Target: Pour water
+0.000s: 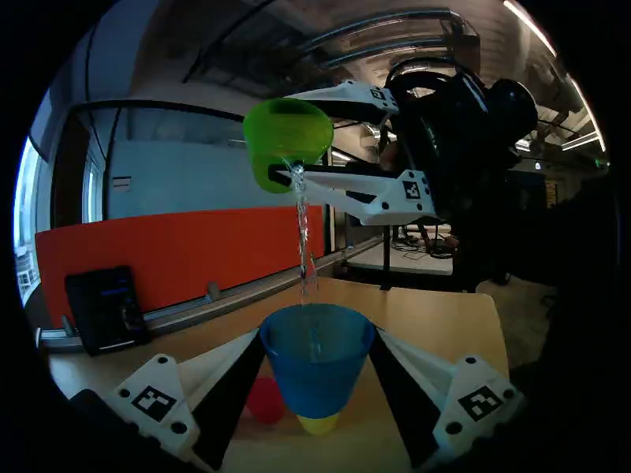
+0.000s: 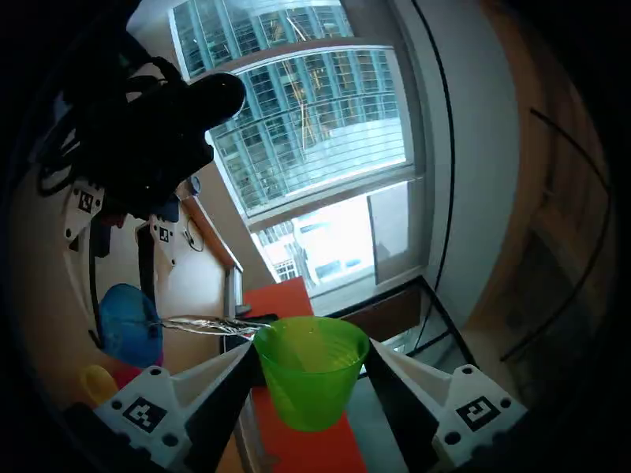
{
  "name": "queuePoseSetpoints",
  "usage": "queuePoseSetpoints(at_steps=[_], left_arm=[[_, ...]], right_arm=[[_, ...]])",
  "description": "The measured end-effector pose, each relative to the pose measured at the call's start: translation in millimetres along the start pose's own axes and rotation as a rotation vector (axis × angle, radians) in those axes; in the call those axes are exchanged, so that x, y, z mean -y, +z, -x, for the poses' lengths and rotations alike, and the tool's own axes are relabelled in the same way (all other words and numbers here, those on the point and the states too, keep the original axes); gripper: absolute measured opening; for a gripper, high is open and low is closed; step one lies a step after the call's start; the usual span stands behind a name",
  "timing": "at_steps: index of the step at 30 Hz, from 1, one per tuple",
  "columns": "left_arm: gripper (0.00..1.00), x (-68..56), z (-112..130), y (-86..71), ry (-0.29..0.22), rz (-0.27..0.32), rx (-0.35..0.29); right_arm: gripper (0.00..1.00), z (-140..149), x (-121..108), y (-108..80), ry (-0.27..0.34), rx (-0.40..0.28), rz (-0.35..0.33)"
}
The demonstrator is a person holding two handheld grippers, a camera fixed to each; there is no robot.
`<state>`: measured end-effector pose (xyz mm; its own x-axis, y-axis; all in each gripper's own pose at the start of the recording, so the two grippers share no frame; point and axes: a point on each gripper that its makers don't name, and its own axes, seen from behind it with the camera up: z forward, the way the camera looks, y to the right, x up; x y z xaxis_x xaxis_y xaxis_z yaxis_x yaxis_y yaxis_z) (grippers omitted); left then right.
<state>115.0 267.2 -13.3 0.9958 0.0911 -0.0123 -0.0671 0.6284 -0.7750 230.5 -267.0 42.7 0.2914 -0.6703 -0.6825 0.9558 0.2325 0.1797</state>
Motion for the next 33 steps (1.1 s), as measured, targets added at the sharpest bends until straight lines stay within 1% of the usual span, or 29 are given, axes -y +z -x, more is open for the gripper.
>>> queuePoseSetpoints(at_steps=[10, 33], left_arm=[[0.89, -0.4, 0, -0.3, -0.001, 0.002, 0.001], [0.88, 0.3, 0, -1.2, -0.009, 0.004, -0.002]], right_arm=[[0.92, -1, -5, 2.2, -0.047, -0.002, 0.008], [0.92, -9, -16, 6.3, -0.188, -0.002, 0.025]])
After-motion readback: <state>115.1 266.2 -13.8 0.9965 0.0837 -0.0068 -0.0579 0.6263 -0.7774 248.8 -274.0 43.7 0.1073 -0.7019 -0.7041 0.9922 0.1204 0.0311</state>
